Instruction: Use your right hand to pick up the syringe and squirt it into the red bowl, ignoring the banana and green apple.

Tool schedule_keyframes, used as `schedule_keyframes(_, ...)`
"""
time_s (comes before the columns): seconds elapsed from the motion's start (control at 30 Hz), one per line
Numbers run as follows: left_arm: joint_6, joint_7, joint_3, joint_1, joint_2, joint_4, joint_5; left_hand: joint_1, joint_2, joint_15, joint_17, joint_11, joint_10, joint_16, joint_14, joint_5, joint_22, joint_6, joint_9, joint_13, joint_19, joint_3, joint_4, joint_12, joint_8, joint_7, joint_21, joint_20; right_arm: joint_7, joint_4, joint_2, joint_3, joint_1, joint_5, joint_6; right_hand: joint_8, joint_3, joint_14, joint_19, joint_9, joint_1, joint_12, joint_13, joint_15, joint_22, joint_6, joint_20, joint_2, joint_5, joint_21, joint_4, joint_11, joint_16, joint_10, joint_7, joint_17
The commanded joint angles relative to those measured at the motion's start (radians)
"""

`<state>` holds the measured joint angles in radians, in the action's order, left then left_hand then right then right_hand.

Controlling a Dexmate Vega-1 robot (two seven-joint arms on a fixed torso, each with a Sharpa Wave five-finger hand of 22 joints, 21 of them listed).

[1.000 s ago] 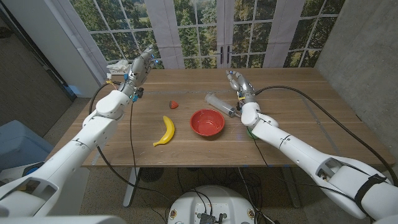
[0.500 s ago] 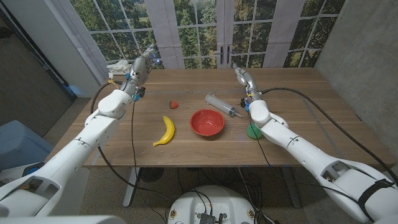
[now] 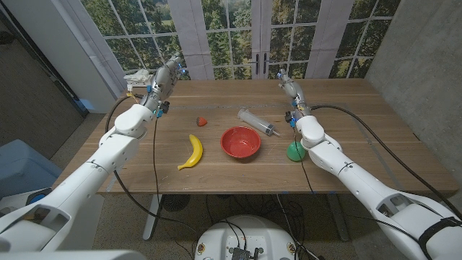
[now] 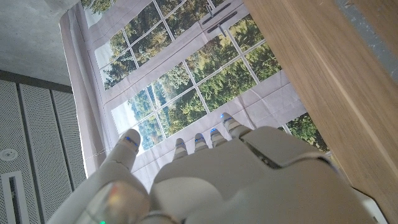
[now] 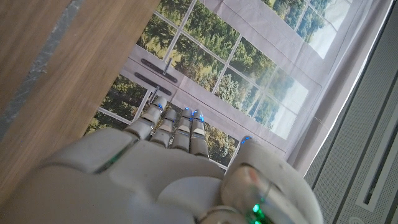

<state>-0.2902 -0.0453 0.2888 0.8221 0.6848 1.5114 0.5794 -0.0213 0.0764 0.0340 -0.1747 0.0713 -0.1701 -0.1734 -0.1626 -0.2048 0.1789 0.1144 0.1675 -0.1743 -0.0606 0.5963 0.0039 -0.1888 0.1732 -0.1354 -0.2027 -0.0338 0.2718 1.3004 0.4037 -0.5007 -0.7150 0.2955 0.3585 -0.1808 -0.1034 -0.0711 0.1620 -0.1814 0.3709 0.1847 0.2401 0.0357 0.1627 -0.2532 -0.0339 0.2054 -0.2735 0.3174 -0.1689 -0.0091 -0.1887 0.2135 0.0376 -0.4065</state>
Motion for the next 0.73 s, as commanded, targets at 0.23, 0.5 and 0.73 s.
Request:
schedule_keyframes(0.23,0.019,-0.102,-0.019,0.033,-0.027,-0.029,0.15,0.014,0.07,0.069,-0.004,0.007,-0.012,-0.008,-0.058,-0.006,0.003,-0.005,0.003,-0.002,-0.005,0.003,0.018,-0.005,0.006,0.021,0.005,-0.01,-0.036,0.06,-0.004,0.107,-0.092,0.105,0.144,-0.006,-0.021,0.002,0.005,-0.001,-0.012,0.004,-0.007,0.024,0.003,-0.004,-0.06,-0.016,0.006,-0.013,0.005,0.008,0.0,-0.002,0.016,0.012)
schedule_keyframes(0.5,0.046,-0.115,-0.02,0.042,-0.05,-0.068,0.2,0.015,0.09,0.073,-0.005,0.009,-0.007,-0.009,-0.06,-0.011,0.003,-0.007,0.003,-0.002,-0.008,0.008,0.041,-0.006,0.007,0.034,0.005,-0.025,0.052,0.039,-0.003,0.142,-0.117,0.03,0.192,-0.018,-0.025,-0.02,0.02,0.0,-0.018,0.015,-0.018,0.006,0.003,-0.037,-0.041,-0.045,0.022,-0.027,0.023,0.033,-0.007,0.024,0.037,0.037)
schedule_keyframes(0.73,0.055,-0.066,-0.023,0.064,-0.062,-0.1,0.197,0.023,0.108,0.086,-0.008,0.007,-0.016,-0.004,-0.089,-0.021,0.004,-0.001,0.003,-0.002,-0.047,0.01,0.099,-0.002,0.004,0.043,0.014,-0.065,0.046,0.013,-0.015,0.154,-0.136,0.055,0.218,-0.031,-0.023,-0.06,0.057,0.001,-0.036,0.027,-0.029,0.001,0.003,-0.091,-0.045,-0.06,0.038,-0.033,0.031,0.04,-0.016,0.072,0.05,0.061)
